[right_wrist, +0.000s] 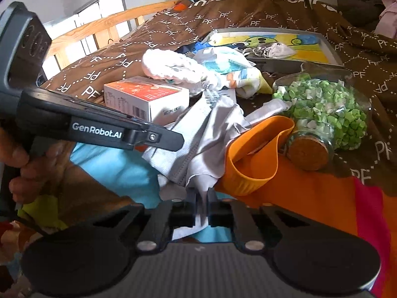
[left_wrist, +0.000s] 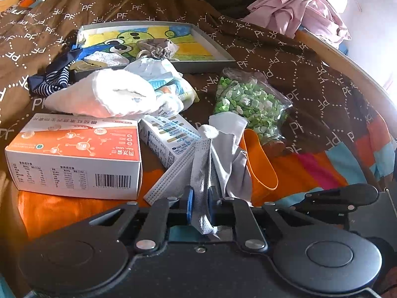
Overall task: Organize soft objects
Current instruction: 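Grasp the grey face mask with the left gripper while the right gripper grasps a grey cloth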
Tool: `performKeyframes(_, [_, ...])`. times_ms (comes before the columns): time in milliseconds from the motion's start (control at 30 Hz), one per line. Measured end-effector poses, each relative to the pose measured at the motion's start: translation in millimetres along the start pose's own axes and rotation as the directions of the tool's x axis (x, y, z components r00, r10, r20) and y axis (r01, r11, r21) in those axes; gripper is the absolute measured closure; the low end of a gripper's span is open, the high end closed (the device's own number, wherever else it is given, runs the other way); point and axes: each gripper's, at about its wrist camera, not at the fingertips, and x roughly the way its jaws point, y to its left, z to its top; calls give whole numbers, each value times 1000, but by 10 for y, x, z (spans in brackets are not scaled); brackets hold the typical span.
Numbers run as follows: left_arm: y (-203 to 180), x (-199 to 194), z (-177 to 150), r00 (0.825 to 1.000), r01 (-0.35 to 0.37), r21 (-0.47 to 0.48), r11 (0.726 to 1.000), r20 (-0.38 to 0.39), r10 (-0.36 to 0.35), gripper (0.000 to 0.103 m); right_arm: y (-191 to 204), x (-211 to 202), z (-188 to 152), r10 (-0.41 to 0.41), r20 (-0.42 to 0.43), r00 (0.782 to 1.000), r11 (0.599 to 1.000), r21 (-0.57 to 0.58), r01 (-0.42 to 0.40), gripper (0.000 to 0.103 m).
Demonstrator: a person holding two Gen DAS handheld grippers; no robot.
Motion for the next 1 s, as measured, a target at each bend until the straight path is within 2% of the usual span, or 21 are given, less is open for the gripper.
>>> performKeyframes(233, [-78,-81,-19,999,-37,49,998,28,36,96,13,-65,7,-27,25,999,1000,-14,27,98])
performKeyframes(300, [-103,-112,-34,998,-62,68,996,36,60,97,38,-111,8,-40,48,998,999,-30,42,98])
performKeyframes(400, [-129,-162,-43,996,-81,89,993,45,77,97,85,-256,19,-51,126,991,997,-54,58,98])
performKeyframes(567, [-162,-300,-25,994,-76,100,992,90,67,97,173,-496,44,-67,278,958,988,-112,101,98])
performKeyframes(733, [-252,-416,21,987,-113,134,985,132,95,97,198,-605,69,-90,354,931,983,-118,140,98])
performKeyframes(1000, [-347,-544,135,979,-138,81,987,164,123,97,127,-795,117,-153,463,873,975,-72,210,98])
